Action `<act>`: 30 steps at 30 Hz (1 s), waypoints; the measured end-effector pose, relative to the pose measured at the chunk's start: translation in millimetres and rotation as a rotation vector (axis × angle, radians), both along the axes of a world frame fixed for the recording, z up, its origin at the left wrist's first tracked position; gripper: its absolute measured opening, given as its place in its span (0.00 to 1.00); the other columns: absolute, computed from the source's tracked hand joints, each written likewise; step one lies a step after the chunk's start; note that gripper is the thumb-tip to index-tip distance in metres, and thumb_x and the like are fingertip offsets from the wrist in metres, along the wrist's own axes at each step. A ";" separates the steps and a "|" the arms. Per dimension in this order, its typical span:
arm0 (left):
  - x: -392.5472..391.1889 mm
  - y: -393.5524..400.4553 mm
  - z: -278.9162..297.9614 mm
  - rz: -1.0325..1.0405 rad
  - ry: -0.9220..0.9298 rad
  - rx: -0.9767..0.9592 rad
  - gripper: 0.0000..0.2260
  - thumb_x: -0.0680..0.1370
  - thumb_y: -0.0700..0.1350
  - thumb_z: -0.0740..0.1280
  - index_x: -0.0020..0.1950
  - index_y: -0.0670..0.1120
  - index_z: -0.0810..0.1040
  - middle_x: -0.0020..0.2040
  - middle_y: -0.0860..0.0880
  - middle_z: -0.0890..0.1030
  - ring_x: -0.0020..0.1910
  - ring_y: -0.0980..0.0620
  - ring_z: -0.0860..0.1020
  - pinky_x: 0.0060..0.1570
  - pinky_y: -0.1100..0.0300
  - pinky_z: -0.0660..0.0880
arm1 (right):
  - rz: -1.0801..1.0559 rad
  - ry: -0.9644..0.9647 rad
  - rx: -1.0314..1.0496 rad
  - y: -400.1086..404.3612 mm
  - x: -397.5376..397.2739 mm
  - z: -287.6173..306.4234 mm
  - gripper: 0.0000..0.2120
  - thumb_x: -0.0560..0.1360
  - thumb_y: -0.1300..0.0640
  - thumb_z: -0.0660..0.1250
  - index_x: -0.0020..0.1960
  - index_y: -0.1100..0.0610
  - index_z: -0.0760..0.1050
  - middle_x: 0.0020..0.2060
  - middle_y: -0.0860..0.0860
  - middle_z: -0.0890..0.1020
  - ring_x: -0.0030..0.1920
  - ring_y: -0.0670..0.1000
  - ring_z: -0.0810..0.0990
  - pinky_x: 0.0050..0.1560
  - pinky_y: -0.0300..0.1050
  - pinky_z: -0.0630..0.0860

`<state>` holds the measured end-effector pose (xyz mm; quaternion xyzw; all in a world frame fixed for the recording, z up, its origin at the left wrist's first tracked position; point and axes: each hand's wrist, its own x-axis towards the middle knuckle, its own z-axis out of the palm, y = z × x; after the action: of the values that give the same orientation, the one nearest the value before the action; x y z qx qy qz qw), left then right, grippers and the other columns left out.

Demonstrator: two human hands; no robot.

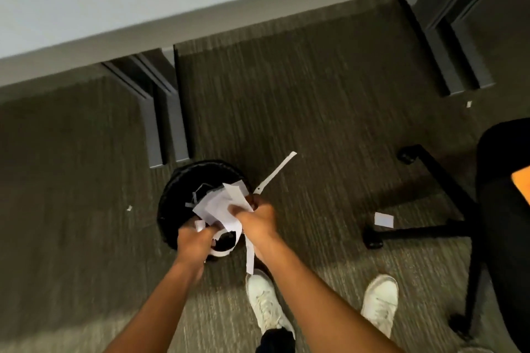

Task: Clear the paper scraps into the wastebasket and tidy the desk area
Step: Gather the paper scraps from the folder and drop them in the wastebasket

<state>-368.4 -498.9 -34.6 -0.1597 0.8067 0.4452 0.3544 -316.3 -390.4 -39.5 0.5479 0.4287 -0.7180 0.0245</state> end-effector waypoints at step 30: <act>-76.7 -47.1 -47.4 -0.240 0.135 -0.316 0.32 0.75 0.47 0.69 0.75 0.49 0.58 0.68 0.41 0.73 0.65 0.38 0.73 0.64 0.46 0.72 | 0.517 -0.163 0.196 -51.9 -58.9 -81.7 0.16 0.72 0.55 0.71 0.59 0.55 0.77 0.56 0.52 0.82 0.56 0.55 0.80 0.54 0.48 0.78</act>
<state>-445.1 -546.0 -81.9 -0.0859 0.9016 0.2772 0.3207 -375.2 -442.3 -121.2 0.4761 0.6181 -0.5966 0.1880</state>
